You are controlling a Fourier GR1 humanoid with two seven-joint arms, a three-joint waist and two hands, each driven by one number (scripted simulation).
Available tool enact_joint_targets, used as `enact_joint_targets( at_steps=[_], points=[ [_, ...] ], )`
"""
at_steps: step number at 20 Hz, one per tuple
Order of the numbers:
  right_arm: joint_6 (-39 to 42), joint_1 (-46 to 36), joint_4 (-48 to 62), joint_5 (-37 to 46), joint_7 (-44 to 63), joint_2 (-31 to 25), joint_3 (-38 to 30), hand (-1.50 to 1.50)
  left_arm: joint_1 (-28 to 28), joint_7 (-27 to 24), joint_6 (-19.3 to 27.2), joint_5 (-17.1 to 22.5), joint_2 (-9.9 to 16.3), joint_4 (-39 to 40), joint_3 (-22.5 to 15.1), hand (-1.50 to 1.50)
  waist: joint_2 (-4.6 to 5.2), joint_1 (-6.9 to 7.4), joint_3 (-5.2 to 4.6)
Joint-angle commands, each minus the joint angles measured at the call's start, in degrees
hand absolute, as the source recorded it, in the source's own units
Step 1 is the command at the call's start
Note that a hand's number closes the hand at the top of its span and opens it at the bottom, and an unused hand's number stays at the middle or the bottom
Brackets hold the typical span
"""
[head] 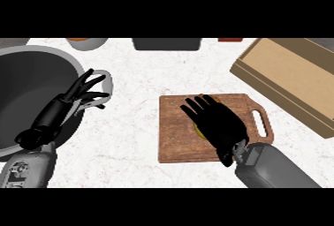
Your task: Pick the lemon from the cutting board and place it in the cardboard box
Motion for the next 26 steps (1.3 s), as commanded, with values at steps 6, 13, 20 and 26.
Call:
enact_joint_targets(
  at_steps=[6,13,20,26],
  points=[
    [-2.87,2.2,5.72,4.94,-7.55,1.6,-2.63,-1.5,2.41,-0.49,0.64,-2.25,-0.37,1.8,2.41,0.0,-0.02,-0.02,0.02],
    [-5.82,1.4,14.65,9.66,-11.47,4.17,-3.19,-1.5,-3.48,2.69,0.45,-2.79,-1.52,3.2,4.44,0.0,0.07,-0.16,0.03],
    [-6.74,3.63,14.19,14.86,-11.76,5.32,-5.0,-1.5,-0.06,3.11,2.15,-5.57,-5.8,0.08,1.61,0.0,-0.03,-0.12,0.03],
    [-8.81,1.01,23.09,15.25,-19.64,6.4,-8.7,-1.5,-0.4,5.01,0.28,-5.07,-5.24,-2.63,2.18,0.0,-0.02,0.14,0.04]
  ],
)
